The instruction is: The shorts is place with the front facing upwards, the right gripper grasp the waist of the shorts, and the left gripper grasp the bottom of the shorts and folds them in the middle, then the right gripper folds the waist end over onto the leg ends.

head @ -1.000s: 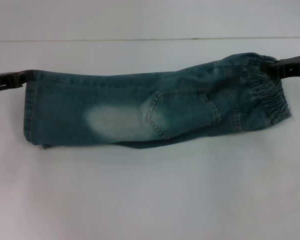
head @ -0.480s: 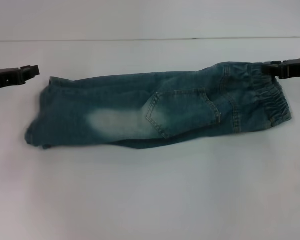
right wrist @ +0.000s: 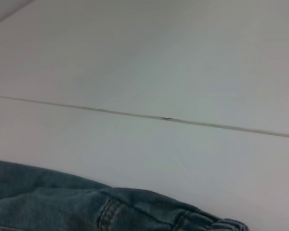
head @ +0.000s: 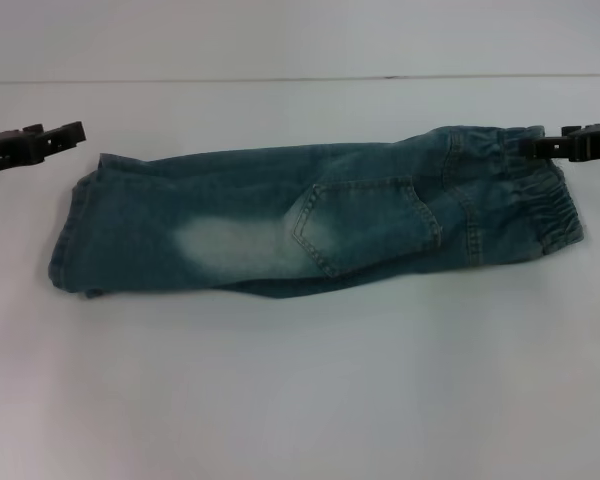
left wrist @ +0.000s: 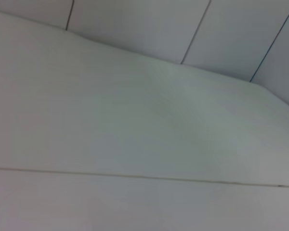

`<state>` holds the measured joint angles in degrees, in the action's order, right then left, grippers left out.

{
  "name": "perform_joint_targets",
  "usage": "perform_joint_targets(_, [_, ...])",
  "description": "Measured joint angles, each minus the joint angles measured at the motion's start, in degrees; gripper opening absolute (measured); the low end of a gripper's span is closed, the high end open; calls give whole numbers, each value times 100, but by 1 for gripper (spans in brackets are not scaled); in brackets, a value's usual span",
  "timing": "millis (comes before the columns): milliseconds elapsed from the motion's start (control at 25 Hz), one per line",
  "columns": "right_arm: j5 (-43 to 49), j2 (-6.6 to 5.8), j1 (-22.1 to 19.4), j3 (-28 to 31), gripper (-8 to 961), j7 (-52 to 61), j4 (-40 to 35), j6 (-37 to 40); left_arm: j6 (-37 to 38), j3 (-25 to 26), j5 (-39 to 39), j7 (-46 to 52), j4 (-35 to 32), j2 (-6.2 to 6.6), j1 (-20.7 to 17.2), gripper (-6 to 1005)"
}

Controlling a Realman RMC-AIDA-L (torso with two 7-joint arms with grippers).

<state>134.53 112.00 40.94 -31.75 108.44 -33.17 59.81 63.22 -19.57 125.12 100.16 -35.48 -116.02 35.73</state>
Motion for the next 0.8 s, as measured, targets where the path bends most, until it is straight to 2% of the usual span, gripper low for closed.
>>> perform_joint_targets(160, [-32, -95, -56, 68, 788, 112, -119, 329, 325, 26, -352, -313, -30, -15, -159, 659])
perform_joint_targets(440, [-45, -275, -177, 85, 808, 652, -590, 1123, 1158, 57, -857, -1094, -36, -82, -432, 804])
perform_joint_targets(600, [-32, -353, -236, 56, 809, 1069, -907, 1599, 1652, 40, -960, -1447, -38, -130, -535, 843])
perform_joint_targets(800, [235, -533, -185, -121, 809, 1699, -1052, 2087, 1965, -45, -941, -1793, 0, -198, -589, 851])
